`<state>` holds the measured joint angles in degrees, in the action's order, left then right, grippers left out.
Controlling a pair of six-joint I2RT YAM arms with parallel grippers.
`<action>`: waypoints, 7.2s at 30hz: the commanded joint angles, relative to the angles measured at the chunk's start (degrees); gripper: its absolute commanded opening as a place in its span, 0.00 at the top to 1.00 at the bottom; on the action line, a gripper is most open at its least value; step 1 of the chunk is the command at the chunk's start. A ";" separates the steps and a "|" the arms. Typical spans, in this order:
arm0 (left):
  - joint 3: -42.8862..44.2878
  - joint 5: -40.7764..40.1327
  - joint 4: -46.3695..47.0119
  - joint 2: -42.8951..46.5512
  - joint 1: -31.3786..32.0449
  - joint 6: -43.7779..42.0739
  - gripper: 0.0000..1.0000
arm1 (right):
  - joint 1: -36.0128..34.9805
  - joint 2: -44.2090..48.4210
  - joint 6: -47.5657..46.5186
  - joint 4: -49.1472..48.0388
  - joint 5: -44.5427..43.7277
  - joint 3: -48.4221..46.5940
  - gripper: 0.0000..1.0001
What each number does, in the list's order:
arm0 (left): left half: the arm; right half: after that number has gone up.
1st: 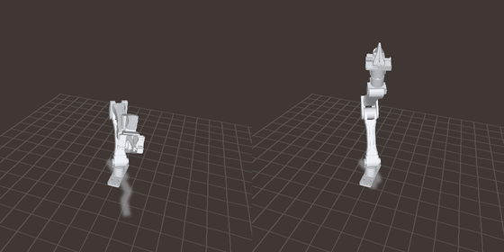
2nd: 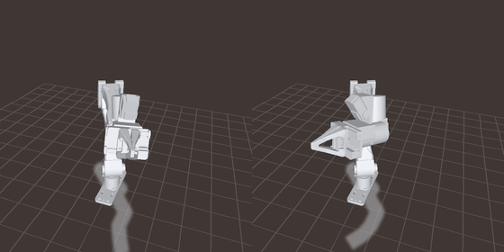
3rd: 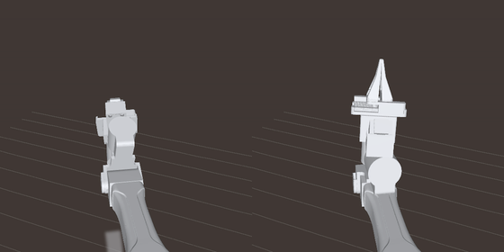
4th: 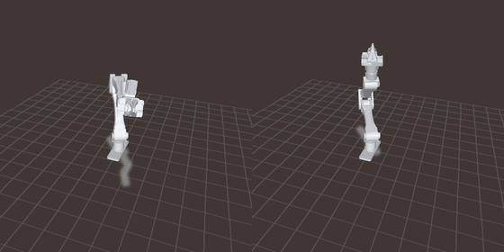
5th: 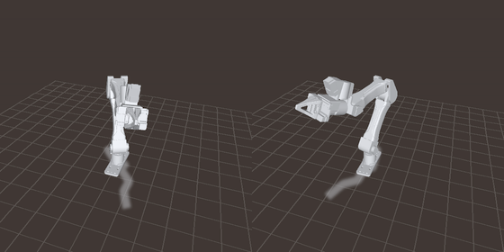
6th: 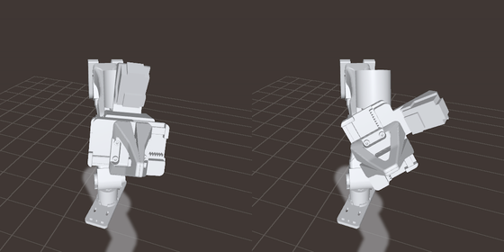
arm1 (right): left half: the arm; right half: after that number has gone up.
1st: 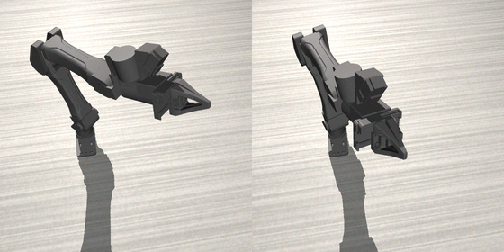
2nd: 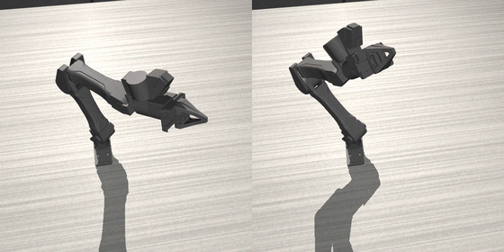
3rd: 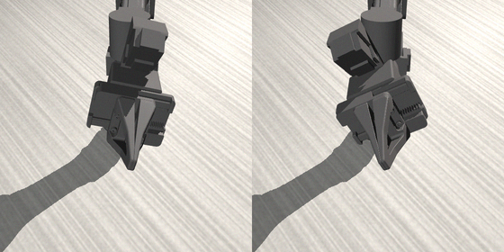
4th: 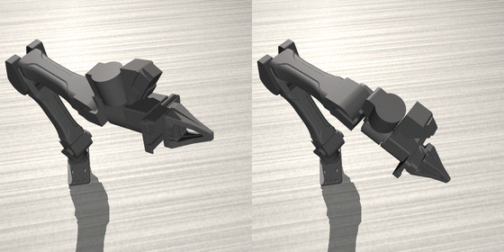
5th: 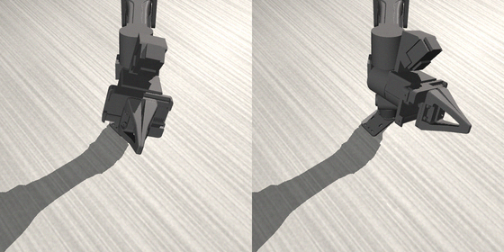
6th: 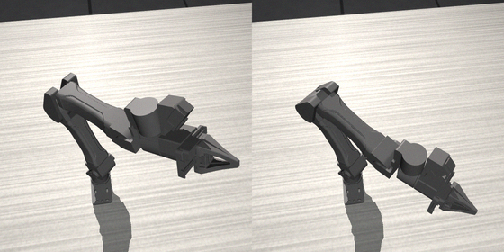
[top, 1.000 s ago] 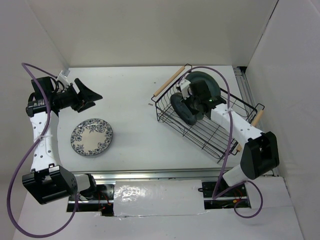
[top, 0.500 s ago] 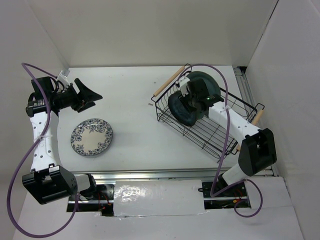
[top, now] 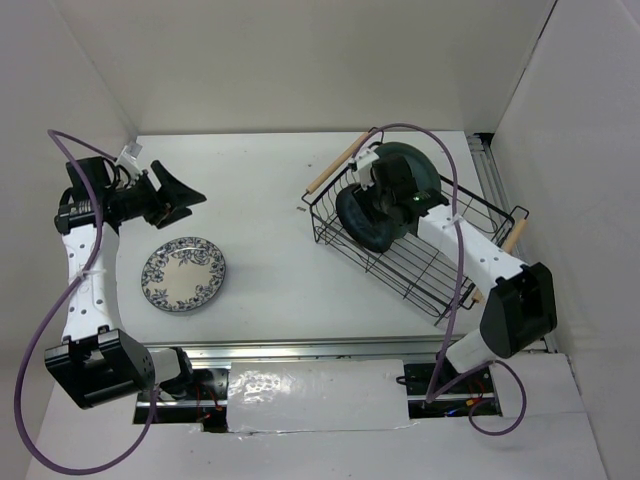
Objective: Load the plates into the dish rack
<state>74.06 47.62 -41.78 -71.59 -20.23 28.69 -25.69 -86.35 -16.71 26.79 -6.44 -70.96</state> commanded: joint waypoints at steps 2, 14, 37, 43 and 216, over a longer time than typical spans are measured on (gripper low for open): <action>-0.94 -0.77 1.53 0.31 -0.43 -0.12 0.22 | -1.29 5.92 2.21 -1.91 -0.07 -3.13 0.42; -4.54 -10.77 0.30 -1.18 -0.51 2.60 0.21 | -4.10 12.86 3.87 -0.51 -0.51 -5.07 0.33; -29.59 -40.92 -6.28 4.26 -14.22 33.17 0.07 | -22.91 14.98 14.42 -1.74 11.27 -9.90 0.30; -37.06 -38.30 -2.52 5.95 -14.05 36.17 0.06 | -22.82 16.30 14.69 -3.14 11.36 -7.61 0.28; -7.09 15.23 9.87 6.29 -7.46 3.04 0.01 | -8.41 25.88 -3.07 -11.14 -10.18 8.03 1.00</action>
<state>65.89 62.76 -32.97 -65.65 -27.77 33.04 -34.65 -62.50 -19.20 26.11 -17.58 -62.43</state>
